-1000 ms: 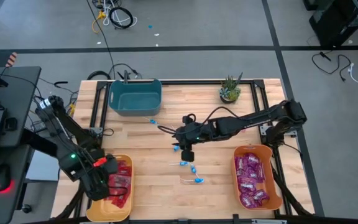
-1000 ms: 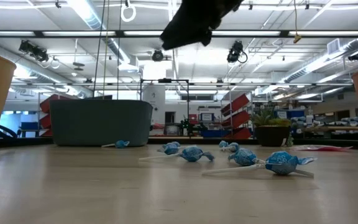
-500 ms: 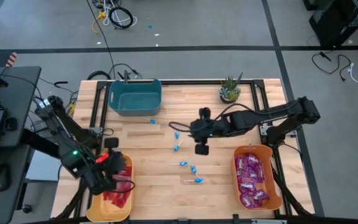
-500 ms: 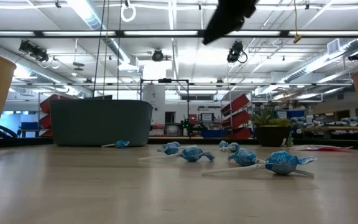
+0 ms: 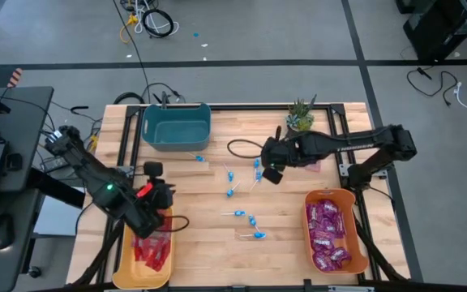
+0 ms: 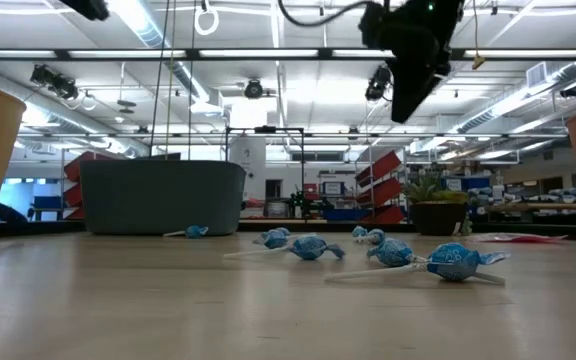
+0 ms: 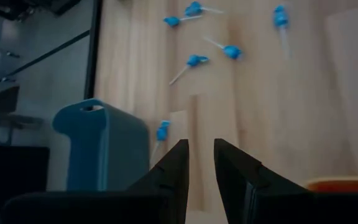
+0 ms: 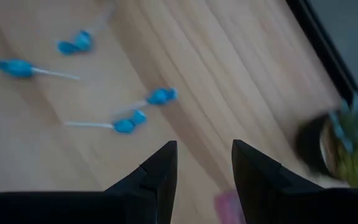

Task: Sort candy
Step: Put the red candy into the yellow bin

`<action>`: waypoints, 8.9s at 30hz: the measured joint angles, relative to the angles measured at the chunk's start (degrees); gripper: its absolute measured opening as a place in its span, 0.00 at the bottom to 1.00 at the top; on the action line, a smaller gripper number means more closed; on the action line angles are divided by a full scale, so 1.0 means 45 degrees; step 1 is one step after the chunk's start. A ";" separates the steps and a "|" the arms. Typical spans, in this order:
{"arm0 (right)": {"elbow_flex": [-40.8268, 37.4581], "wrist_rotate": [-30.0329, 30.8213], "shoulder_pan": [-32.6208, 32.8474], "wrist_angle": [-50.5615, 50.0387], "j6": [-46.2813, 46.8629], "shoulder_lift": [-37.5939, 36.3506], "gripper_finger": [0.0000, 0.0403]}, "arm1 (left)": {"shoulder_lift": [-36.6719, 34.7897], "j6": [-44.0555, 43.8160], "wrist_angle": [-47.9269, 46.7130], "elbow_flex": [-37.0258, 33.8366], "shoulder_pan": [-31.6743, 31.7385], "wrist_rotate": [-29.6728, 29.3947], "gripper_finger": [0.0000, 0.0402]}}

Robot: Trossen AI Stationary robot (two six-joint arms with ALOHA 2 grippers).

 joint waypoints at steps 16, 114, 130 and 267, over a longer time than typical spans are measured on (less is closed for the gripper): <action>-0.1773 -0.0683 -0.2485 -0.1136 0.2422 0.0008 0.35 | -0.0142 0.2145 -0.0092 -0.0112 0.2164 -0.0546 0.19; -0.7159 -0.8564 -0.1241 1.7641 -0.1034 -0.2463 0.00 | -0.0738 0.9266 0.7443 -0.2176 0.5326 0.7003 0.20; -0.7155 -0.9206 0.1776 2.3621 -0.4403 -0.2463 0.00 | -0.0738 1.1076 1.4441 -0.4237 0.6373 0.9571 0.20; -0.5115 -0.7852 0.0611 2.1604 -0.5466 0.2021 0.44 | -0.6598 0.0023 0.8777 -0.5137 0.4830 1.0889 0.02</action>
